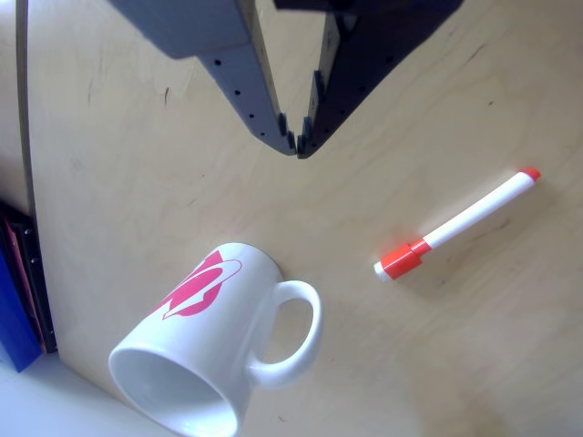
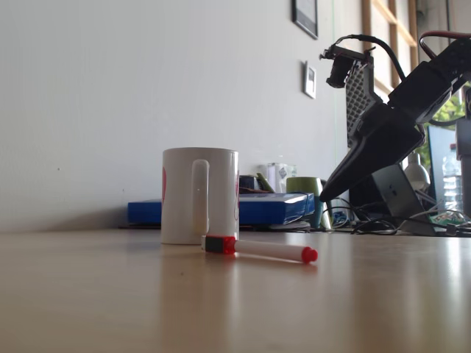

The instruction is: Grab the pen and place it in the cup.

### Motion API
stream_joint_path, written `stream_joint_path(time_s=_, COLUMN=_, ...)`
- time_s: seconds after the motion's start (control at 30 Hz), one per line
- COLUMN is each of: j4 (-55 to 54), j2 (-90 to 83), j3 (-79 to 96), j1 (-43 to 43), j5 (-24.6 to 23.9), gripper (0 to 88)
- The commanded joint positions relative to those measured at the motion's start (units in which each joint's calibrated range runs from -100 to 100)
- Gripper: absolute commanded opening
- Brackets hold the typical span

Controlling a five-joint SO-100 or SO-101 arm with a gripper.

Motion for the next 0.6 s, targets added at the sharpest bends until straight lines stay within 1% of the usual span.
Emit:
stream_joint_path(time_s=0.0, j4=-0.4, j2=-0.4, j3=-0.3, j1=0.4, j5=0.2, gripper=2.4)
stream_joint_path(time_s=0.03, j4=-0.4, j2=-0.4, j3=-0.3, j1=0.4, j5=0.2, gripper=5.2)
stream_joint_path(time_s=0.07, j4=-0.4, j2=-0.4, j3=-0.3, j1=0.4, j5=0.2, gripper=9.8)
stream_joint_path(time_s=0.13, j4=-0.4, j2=-0.4, j3=-0.3, j1=0.4, j5=0.2, gripper=22.0)
stream_joint_path(time_s=0.2, j4=-0.4, j2=-0.3, j3=-0.5, j1=0.4, j5=0.2, gripper=30.2)
stream_joint_path(time_s=0.37, j4=-0.8, j2=3.4, j3=-2.3, j1=-0.4, j5=1.0, gripper=30.9)
stream_joint_path(time_s=0.47, j4=-3.8, j2=12.9, j3=-7.8, j1=-1.7, j5=3.4, gripper=30.8)
stream_joint_path(time_s=0.57, j4=-7.0, j2=26.8, j3=-16.0, j1=-3.6, j5=6.1, gripper=30.8)
